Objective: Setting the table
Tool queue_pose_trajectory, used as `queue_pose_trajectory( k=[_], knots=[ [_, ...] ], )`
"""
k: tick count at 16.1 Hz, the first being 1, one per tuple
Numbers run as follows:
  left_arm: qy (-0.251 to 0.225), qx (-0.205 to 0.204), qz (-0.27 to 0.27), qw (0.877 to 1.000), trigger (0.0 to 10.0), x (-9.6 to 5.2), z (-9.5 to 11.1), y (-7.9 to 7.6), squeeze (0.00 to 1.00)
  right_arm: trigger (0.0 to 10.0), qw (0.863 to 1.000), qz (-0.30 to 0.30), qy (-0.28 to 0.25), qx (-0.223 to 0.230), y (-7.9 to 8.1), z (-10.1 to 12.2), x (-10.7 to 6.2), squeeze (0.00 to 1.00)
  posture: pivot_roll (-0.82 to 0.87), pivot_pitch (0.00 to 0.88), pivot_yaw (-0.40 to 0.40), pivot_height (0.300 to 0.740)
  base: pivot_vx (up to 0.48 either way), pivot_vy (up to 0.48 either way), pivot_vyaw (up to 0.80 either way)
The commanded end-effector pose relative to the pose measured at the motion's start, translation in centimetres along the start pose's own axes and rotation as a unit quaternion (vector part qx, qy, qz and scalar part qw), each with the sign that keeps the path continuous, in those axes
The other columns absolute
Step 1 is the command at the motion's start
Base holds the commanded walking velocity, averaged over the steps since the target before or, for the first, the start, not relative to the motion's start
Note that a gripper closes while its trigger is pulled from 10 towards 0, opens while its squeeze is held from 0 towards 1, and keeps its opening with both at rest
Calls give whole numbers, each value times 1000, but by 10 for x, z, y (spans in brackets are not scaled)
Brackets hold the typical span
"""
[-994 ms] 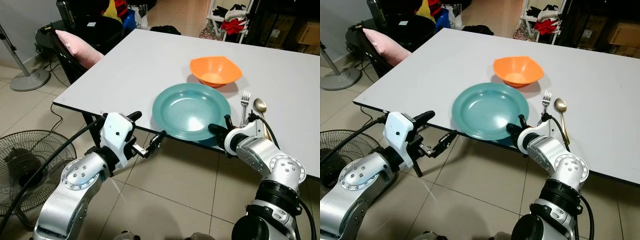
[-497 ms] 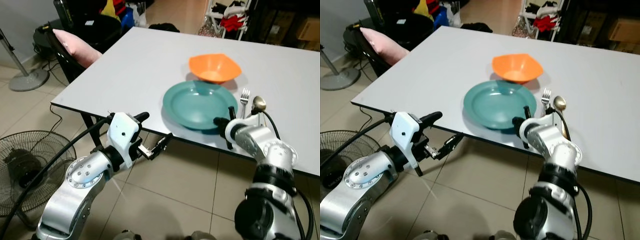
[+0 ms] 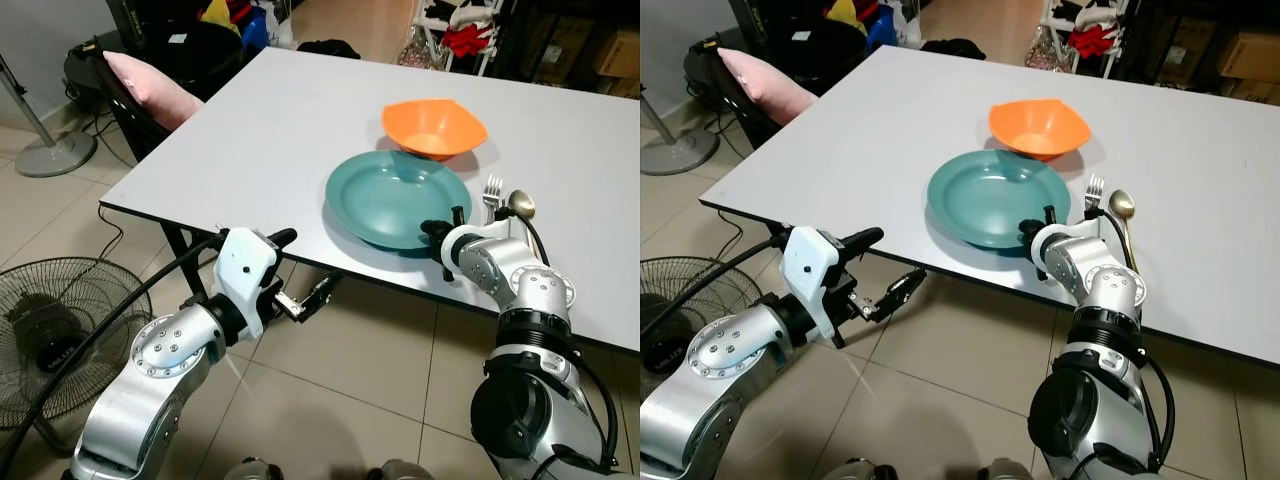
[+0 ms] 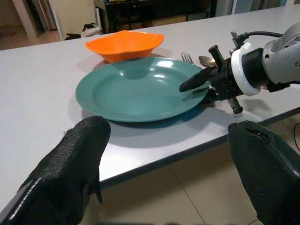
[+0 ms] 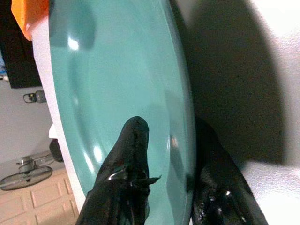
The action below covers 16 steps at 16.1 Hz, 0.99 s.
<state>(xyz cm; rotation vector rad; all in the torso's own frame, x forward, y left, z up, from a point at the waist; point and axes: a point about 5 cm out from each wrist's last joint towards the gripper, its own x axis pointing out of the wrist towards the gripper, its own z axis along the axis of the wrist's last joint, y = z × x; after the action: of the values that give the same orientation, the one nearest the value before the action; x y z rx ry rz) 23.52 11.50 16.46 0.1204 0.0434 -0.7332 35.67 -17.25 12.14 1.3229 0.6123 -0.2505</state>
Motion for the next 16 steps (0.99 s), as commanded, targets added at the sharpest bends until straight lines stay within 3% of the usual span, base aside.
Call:
queue_pose_trajectory(
  k=[1, 4, 13, 16],
  knots=[
    [0, 4, -1, 1000, 10000, -2, 2, -1, 0, 10000, 1000, -15, -1, -4, -5, 0, 2, 1000, -158, 73, 28, 740, 0, 0, 0],
    [0, 2, 0, 1000, 10000, -3, 2, -1, 0, 10000, 1000, -4, 3, -6, -5, 2, -2, 1000, -159, 66, 28, 740, 0, 0, 0],
    [5, -12, 12, 1000, 10000, -10, -3, -2, 0, 10000, 999, 39, -15, -24, -18, 18, -51, 1000, -171, 63, 43, 740, 0, 0, 0],
    [10, -13, 19, 1000, 10000, -15, -5, -2, 0, 10000, 993, 36, -14, -111, -28, 19, -75, 1000, -174, 58, 40, 740, 0, 0, 0]
  ],
)
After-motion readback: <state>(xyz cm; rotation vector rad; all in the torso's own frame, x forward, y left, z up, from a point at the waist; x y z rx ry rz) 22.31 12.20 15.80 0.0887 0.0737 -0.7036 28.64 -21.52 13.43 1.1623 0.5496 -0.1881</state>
